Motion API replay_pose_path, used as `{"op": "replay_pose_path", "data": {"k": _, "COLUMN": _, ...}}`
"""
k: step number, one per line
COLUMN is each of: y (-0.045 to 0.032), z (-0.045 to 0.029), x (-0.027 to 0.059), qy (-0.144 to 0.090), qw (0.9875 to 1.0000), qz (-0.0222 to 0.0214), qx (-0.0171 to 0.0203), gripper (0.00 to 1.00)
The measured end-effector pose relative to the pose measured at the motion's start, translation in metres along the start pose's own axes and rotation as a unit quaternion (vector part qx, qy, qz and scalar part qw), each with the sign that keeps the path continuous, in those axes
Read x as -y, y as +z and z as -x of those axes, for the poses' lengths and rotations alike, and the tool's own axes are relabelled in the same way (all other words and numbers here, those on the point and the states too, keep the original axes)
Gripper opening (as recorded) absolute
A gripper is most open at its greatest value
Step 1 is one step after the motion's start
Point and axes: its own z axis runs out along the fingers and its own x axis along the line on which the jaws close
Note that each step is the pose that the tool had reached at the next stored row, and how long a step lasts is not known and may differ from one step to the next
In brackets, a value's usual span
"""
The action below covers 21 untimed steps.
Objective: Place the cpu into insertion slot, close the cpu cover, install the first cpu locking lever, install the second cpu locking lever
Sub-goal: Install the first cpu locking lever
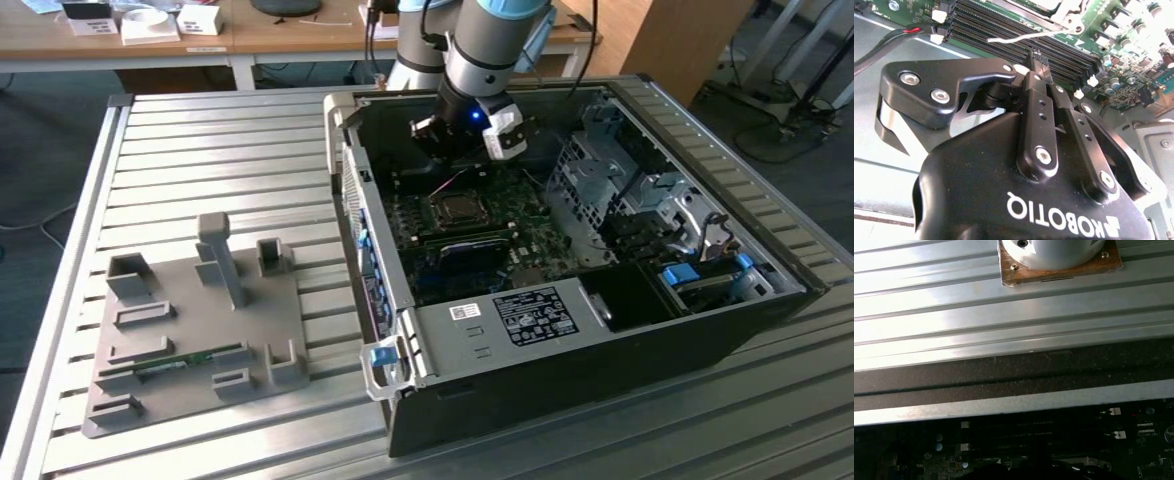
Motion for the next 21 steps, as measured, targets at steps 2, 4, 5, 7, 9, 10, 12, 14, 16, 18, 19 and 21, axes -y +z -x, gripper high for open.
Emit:
{"op": "replay_pose_path", "data": {"k": 2, "y": 0.0, "z": 0.0, "x": 0.0, "qy": 0.0, "qw": 1.0, "qz": -0.0002, "qx": -0.0016, "gripper": 0.11}}
{"op": "replay_pose_path", "data": {"k": 4, "y": 0.0001, "z": 0.0001, "x": 0.0, "qy": 0.001, "qw": 1.0, "qz": -0.0003, "qx": -0.0039, "gripper": 0.11}}
{"op": "replay_pose_path", "data": {"k": 5, "y": 0.0001, "z": 0.0, "x": 0.0, "qy": 0.001, "qw": 1.0, "qz": -0.0004, "qx": -0.004, "gripper": 0.11}}
{"op": "replay_pose_path", "data": {"k": 7, "y": 0.0, "z": 0.0, "x": 0.0, "qy": 0.001, "qw": 1.0, "qz": -0.0004, "qx": -0.0043, "gripper": 0.11}}
{"op": "replay_pose_path", "data": {"k": 9, "y": 0.0, "z": 0.0, "x": 0.0, "qy": 0.001, "qw": 1.0, "qz": -0.0005, "qx": -0.0044, "gripper": 0.11}}
{"op": "replay_pose_path", "data": {"k": 10, "y": 0.0, "z": 0.0, "x": 0.0, "qy": 0.001, "qw": 1.0, "qz": -0.0005, "qx": -0.0045, "gripper": 0.11}}
{"op": "replay_pose_path", "data": {"k": 12, "y": 0.0, "z": 0.0003, "x": 0.0, "qy": 0.001, "qw": 1.0, "qz": -0.0005, "qx": -0.0046, "gripper": 0.11}}
{"op": "replay_pose_path", "data": {"k": 14, "y": 0.0001, "z": 0.0014, "x": -0.0002, "qy": 0.001, "qw": 1.0, "qz": -0.0005, "qx": -0.0045, "gripper": 0.11}}
{"op": "replay_pose_path", "data": {"k": 16, "y": 0.0, "z": 0.0044, "x": -0.0005, "qy": 0.001, "qw": 1.0, "qz": -0.0008, "qx": -0.0045, "gripper": 0.11}}
{"op": "replay_pose_path", "data": {"k": 18, "y": 0.0, "z": 0.0078, "x": -0.0009, "qy": 0.001, "qw": 1.0, "qz": -0.0011, "qx": -0.0045, "gripper": 0.11}}
{"op": "replay_pose_path", "data": {"k": 19, "y": 0.0, "z": 0.0087, "x": -0.001, "qy": 0.001, "qw": 1.0, "qz": -0.0013, "qx": -0.0045, "gripper": 0.11}}
{"op": "replay_pose_path", "data": {"k": 21, "y": 0.0, "z": 0.0091, "x": -0.001, "qy": 0.001, "qw": 1.0, "qz": -0.0013, "qx": -0.0044, "gripper": 0.11}}
